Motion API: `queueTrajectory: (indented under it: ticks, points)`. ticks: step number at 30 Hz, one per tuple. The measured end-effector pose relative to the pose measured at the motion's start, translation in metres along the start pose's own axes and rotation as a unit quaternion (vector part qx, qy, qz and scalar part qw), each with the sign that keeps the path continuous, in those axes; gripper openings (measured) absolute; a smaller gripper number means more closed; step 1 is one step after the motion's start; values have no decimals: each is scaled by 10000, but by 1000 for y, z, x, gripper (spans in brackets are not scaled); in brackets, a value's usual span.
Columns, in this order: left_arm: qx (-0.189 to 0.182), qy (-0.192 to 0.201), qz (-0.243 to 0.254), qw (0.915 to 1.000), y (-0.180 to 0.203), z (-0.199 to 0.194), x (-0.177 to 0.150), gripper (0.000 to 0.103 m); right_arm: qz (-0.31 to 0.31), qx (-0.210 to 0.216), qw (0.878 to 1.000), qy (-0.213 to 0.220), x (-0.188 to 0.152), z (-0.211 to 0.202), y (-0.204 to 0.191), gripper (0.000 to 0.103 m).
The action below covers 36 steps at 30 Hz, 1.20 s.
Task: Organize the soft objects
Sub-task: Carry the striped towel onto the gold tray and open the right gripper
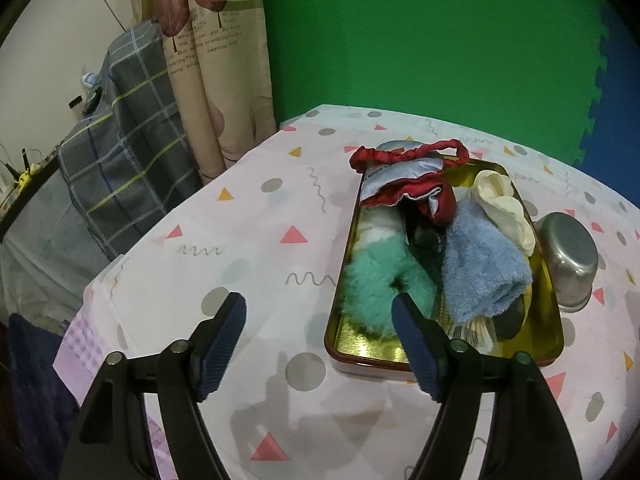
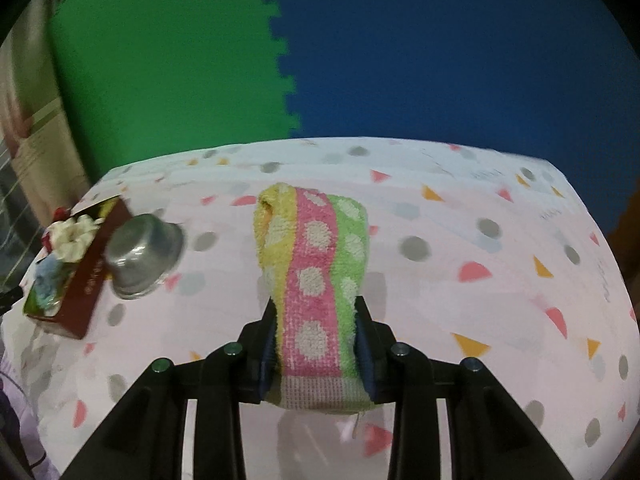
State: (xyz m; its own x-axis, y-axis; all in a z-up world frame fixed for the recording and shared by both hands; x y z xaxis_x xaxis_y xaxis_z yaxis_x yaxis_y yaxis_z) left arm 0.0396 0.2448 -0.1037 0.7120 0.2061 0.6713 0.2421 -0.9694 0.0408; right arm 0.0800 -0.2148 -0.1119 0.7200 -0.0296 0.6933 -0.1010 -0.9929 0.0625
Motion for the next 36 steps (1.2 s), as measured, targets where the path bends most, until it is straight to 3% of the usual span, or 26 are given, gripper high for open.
queueTrajectory:
  ticks: [9, 19, 27, 36]
  points:
    - [83, -10, -208, 9997, -12, 0, 1, 77, -513, 672, 9963, 163, 22, -24, -91, 34]
    - [212, -42, -379, 9990, -27, 3, 0, 78, -1124, 1481, 9821, 304, 39, -47, -211, 34]
    - [276, -92, -512, 9983, -37, 6, 0, 78, -1584, 1767, 9709, 324, 44, -50, -283, 34]
    - [299, -113, -636, 9975, -45, 6, -1, 80, -1854, 1759, 9664, 277, 50, -39, -334, 34]
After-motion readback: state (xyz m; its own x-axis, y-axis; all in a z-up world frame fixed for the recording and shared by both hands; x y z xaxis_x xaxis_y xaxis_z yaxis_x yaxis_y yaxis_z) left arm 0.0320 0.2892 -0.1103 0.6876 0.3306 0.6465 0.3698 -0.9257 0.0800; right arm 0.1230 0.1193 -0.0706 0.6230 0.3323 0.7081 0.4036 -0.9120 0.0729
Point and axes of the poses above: each gripper's, at about its wrist camera, not at the fingertips, and z roughly the way its jaws point, y to its right, x to its top, the point moved 7 cm from there along z, roughly the way its jaws point, and after that the axes turned 14 degrees about -x, right-handed, at the moved point
